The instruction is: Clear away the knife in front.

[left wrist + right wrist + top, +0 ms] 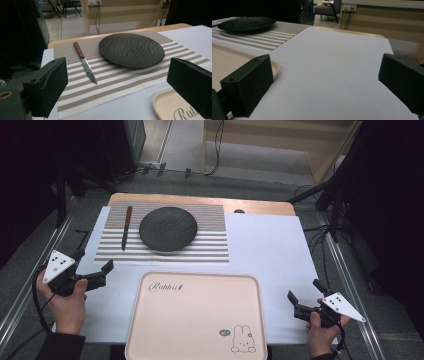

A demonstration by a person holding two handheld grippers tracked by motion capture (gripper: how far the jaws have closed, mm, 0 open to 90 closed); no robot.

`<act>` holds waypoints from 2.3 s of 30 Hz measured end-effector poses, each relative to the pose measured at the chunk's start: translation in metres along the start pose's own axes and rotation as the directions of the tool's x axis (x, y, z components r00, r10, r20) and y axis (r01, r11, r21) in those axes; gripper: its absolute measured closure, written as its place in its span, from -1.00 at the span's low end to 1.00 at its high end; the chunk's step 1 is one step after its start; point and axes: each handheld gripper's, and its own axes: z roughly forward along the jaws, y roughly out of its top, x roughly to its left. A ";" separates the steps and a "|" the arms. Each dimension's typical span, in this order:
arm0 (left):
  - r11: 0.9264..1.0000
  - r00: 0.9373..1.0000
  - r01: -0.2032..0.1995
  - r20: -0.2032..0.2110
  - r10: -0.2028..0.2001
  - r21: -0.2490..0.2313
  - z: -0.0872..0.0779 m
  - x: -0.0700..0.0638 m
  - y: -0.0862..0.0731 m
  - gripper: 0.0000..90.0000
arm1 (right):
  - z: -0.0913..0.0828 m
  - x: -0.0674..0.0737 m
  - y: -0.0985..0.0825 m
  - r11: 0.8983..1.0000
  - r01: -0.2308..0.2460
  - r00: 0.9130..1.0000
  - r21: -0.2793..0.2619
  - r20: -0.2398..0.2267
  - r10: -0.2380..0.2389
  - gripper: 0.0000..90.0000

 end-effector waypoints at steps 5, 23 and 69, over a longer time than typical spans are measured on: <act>1.000 1.000 -0.013 0.013 0.013 0.019 0.009 0.001 0.006 -0.93 | 0.000 0.000 0.000 1.000 -0.001 1.000 -0.002 -0.001 0.001 -1.00; 0.998 0.999 -0.027 0.039 0.024 0.059 0.038 0.006 0.024 -0.95 | -0.001 -0.001 0.000 1.000 0.001 1.000 -0.009 0.004 -0.001 -1.00; 0.949 0.997 0.053 0.036 -0.068 0.309 0.157 0.051 0.052 -0.95 | -0.001 0.000 0.000 1.000 0.011 1.000 -0.009 -0.005 -0.011 -1.00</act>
